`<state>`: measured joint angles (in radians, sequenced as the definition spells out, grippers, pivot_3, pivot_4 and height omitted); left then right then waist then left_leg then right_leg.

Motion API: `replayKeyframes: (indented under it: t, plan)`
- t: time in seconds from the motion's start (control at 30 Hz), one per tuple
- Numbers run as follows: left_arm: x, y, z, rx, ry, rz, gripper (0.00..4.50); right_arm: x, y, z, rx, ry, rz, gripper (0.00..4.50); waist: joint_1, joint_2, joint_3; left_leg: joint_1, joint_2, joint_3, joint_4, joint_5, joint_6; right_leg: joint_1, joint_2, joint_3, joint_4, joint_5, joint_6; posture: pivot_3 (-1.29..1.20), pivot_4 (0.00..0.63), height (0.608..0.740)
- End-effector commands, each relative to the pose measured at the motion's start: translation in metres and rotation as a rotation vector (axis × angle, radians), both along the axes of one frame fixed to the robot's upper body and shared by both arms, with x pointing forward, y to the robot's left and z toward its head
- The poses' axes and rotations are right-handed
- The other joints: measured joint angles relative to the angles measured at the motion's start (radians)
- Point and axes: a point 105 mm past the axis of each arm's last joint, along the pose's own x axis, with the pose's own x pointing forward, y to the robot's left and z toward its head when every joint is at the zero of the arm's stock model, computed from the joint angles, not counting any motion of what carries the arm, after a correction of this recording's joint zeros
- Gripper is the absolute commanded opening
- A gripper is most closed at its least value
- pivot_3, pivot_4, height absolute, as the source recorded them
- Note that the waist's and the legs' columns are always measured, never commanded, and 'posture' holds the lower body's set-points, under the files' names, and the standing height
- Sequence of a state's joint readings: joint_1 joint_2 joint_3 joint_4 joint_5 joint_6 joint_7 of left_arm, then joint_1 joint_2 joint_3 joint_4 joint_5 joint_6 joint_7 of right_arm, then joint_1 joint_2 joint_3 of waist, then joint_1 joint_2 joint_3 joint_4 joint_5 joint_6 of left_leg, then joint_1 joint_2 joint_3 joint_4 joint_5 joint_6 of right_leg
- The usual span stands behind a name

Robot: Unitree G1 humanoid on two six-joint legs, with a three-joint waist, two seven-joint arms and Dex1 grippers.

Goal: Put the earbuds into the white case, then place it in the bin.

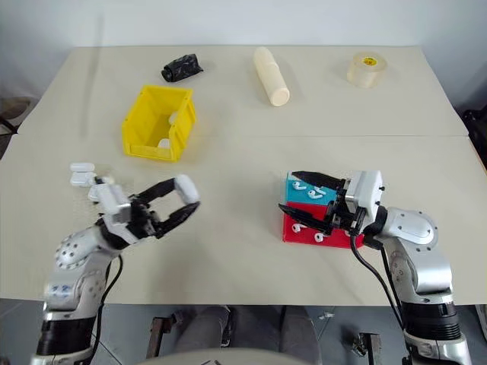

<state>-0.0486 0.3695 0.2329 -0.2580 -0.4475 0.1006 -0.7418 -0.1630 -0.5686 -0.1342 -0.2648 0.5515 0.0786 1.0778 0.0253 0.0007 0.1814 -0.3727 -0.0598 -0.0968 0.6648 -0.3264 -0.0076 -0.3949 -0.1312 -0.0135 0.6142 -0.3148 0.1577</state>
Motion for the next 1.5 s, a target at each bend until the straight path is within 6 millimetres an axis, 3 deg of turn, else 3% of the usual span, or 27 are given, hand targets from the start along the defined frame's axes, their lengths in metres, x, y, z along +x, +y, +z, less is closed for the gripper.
replayKeyframes:
  t: [0.03, 0.23, 0.43, 0.63, 0.8, 0.83, 0.97, 1.07, 1.2, 1.33, 1.5]
  plan:
    - [0.015, 0.037, 0.015, -0.122, -0.019, 0.252, 2.79, -0.010, -0.006, 0.006, 0.034, 0.021, 0.036, 4.46, 0.004, 0.000, 0.000, 0.000, 0.000, -0.001, 0.000, 0.000, 0.000, 0.001, 0.000, -0.001, 0.000, 0.000, 0.000, 0.00, 0.150, 0.740]
    - [0.062, 0.063, 0.032, -0.179, -0.006, 0.452, 2.79, -0.003, -0.017, -0.003, 0.027, 0.052, -0.047, 4.46, 0.003, 0.000, 0.000, 0.001, -0.001, -0.001, 0.001, 0.000, 0.000, 0.001, 0.000, -0.001, 0.001, 0.000, 0.000, 0.00, 0.150, 0.740]
    - [0.117, 0.067, 0.041, -0.105, 0.022, 0.553, 2.79, 0.013, -0.030, -0.017, 0.012, 0.043, -0.195, 4.46, -0.001, -0.001, 0.000, 0.001, -0.007, -0.001, 0.000, 0.000, 0.000, 0.001, 0.000, 0.000, 0.006, 0.000, 0.000, 0.00, 0.150, 0.740]
    - [0.144, 0.060, 0.048, -0.095, 0.023, 0.560, 2.79, 0.016, -0.030, -0.021, 0.040, 0.025, -0.248, 4.46, -0.007, -0.002, 0.000, 0.001, -0.007, 0.000, -0.001, 0.000, 0.000, -0.002, 0.000, 0.000, 0.006, 0.000, 0.000, 0.00, 0.150, 0.740]
    - [0.150, 0.062, 0.048, -0.093, 0.037, 0.571, 4.41, 0.015, -0.022, -0.020, 0.066, 0.015, -0.243, 4.50, -0.006, -0.002, 0.001, 0.001, -0.007, 0.001, -0.001, 0.000, 0.000, -0.002, -0.001, 0.000, 0.007, 0.000, 0.000, 0.00, 0.150, 0.740]
    - [0.150, 0.064, 0.048, -0.093, 0.033, 0.573, 4.46, 0.015, -0.021, -0.020, 0.069, 0.012, -0.243, 4.50, -0.007, -0.002, 0.001, 0.001, -0.007, 0.001, 0.000, 0.000, 0.000, -0.002, -0.001, 0.000, 0.007, 0.000, 0.000, 0.00, 0.150, 0.740]
    - [0.138, 0.063, 0.053, -0.072, -0.013, 0.530, 4.46, 0.016, -0.020, -0.016, 0.074, -0.003, -0.236, 4.50, -0.008, -0.002, 0.001, 0.001, -0.007, 0.001, 0.000, 0.000, 0.000, -0.002, 0.000, 0.000, 0.007, 0.000, 0.000, 0.00, 0.150, 0.740]
    - [0.112, 0.050, 0.063, -0.046, -0.071, 0.365, 4.46, 0.015, -0.021, -0.012, 0.066, -0.014, -0.211, 4.50, -0.015, -0.002, 0.001, 0.001, -0.006, 0.001, 0.000, 0.000, 0.000, -0.002, -0.001, 0.001, 0.007, 0.000, 0.000, 0.00, 0.150, 0.740]
    - [0.070, 0.042, 0.060, 0.060, -0.086, 0.170, 4.46, 0.010, -0.024, -0.010, 0.028, 0.013, -0.136, 4.50, -0.024, -0.002, 0.001, 0.000, -0.002, 0.001, -0.001, 0.000, 0.000, -0.002, -0.001, 0.001, 0.007, 0.000, 0.000, 0.00, 0.150, 0.740]
    - [0.023, 0.051, 0.031, 0.309, -0.045, 0.006, 4.46, 0.001, -0.031, -0.016, -0.057, 0.076, -0.018, 4.50, -0.031, -0.002, 0.001, 0.001, 0.000, 0.001, -0.001, 0.000, -0.001, -0.001, 0.000, 0.001, 0.006, 0.000, 0.000, 0.00, 0.150, 0.740]
    - [-0.005, 0.052, 0.006, 0.434, 0.022, -0.106, 4.46, 0.001, -0.035, -0.019, -0.117, 0.092, 0.054, 4.50, -0.021, -0.001, 0.001, 0.003, 0.002, 0.001, -0.002, 0.000, -0.001, 0.000, 0.000, 0.000, 0.002, -0.001, -0.002, 0.00, 0.150, 0.740]
